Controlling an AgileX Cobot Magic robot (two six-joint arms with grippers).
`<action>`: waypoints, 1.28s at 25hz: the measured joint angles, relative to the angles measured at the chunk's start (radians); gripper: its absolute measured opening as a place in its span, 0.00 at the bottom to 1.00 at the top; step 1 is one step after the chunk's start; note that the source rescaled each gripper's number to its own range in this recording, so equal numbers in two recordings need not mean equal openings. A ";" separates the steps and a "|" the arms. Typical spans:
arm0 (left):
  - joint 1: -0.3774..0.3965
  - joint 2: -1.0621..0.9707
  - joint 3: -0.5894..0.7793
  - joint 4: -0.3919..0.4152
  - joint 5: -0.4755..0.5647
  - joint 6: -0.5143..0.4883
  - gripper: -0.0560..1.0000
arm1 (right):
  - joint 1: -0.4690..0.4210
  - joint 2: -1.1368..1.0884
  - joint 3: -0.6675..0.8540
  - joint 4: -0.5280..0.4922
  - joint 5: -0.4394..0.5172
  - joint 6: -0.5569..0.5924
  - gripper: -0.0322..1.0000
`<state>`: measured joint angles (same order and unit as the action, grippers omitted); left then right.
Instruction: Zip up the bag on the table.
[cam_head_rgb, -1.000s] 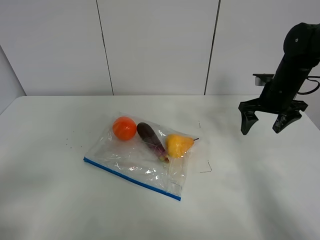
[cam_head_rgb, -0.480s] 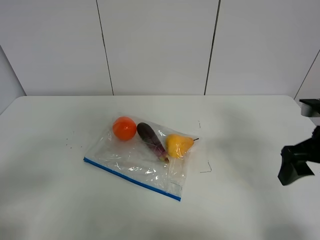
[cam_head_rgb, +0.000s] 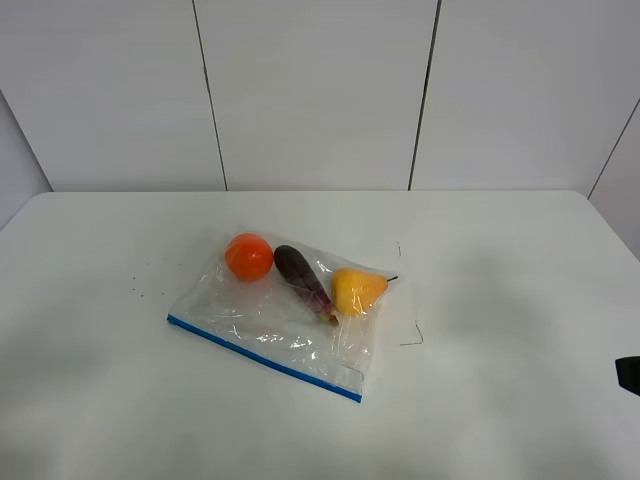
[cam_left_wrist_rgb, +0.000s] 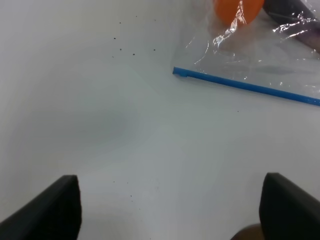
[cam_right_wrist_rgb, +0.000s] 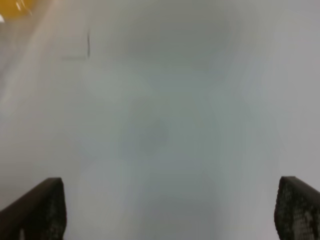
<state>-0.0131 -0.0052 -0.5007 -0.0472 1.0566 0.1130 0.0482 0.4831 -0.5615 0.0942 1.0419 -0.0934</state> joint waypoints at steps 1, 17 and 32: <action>0.000 0.000 0.000 0.000 0.000 0.000 1.00 | 0.000 -0.047 0.012 0.000 -0.001 0.001 0.95; 0.000 0.000 0.000 0.000 0.000 0.000 1.00 | -0.035 -0.265 0.060 -0.001 -0.010 0.016 0.95; 0.000 0.000 0.000 0.000 0.000 0.000 1.00 | -0.059 -0.486 0.060 0.000 -0.010 0.016 0.95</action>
<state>-0.0131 -0.0052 -0.5007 -0.0472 1.0566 0.1130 -0.0105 -0.0033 -0.5013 0.0942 1.0319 -0.0773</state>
